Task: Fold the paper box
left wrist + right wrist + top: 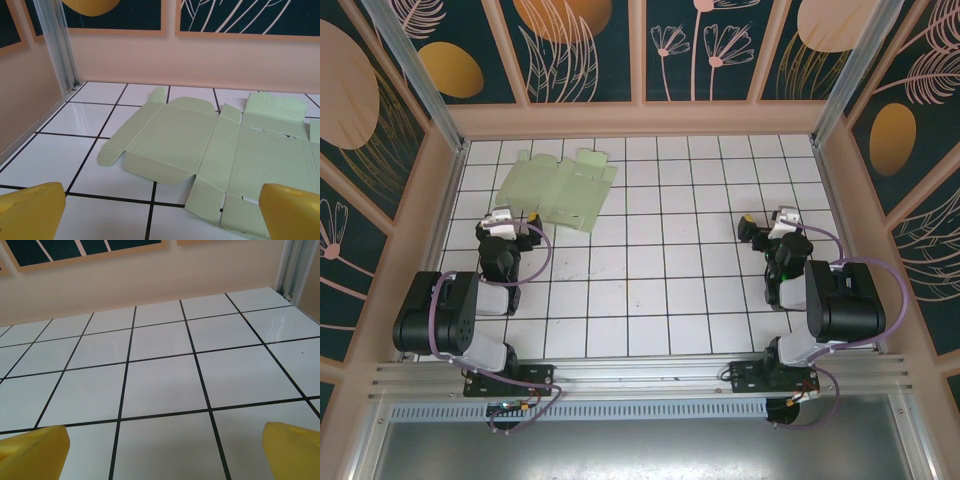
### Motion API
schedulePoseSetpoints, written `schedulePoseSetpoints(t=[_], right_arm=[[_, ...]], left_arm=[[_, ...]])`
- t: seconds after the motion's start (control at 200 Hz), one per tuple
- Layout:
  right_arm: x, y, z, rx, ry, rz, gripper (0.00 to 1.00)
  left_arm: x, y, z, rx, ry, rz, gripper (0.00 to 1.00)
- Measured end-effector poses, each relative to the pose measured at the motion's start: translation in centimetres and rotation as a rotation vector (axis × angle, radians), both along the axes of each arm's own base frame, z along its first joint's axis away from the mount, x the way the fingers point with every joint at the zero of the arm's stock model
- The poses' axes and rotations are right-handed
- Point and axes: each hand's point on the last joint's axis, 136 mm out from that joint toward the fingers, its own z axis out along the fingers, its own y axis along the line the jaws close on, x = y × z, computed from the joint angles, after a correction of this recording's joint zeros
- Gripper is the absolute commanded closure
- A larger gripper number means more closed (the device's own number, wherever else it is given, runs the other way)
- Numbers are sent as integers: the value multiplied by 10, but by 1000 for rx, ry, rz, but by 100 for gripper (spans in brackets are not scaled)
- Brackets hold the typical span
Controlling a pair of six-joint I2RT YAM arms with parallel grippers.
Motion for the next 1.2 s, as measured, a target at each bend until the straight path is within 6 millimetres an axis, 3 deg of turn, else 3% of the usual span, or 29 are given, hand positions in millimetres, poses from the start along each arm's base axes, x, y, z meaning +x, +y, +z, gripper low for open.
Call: schedulePoseSetpoints(t=[0.125,0.29,0.47,0.581,0.716,0.871,1.026,1.201], right_arm=[[-1,6,4,-6,17,13,1],[9,28,35,-48,-22,51,1],[18,79,45,-112,20,154,1],[20,109,51,-117,45,228,1],[22,139,64,-102,54,309,1],[18,168,74,-38,86,394,1],[16,177,75,11,116,416,1],[13,178,67,27,157,416,1]], left_arm=[[-3,1,9,0,-5,6,1],[-2,4,51,-12,-64,23,1],[32,3,90,-143,-63,36,1],[62,0,97,-250,-24,38,1],[108,-11,77,-355,91,31,1],[144,-33,32,-387,249,27,1],[174,-56,-11,-404,384,10,2],[192,-77,-57,-427,525,-16,10]])
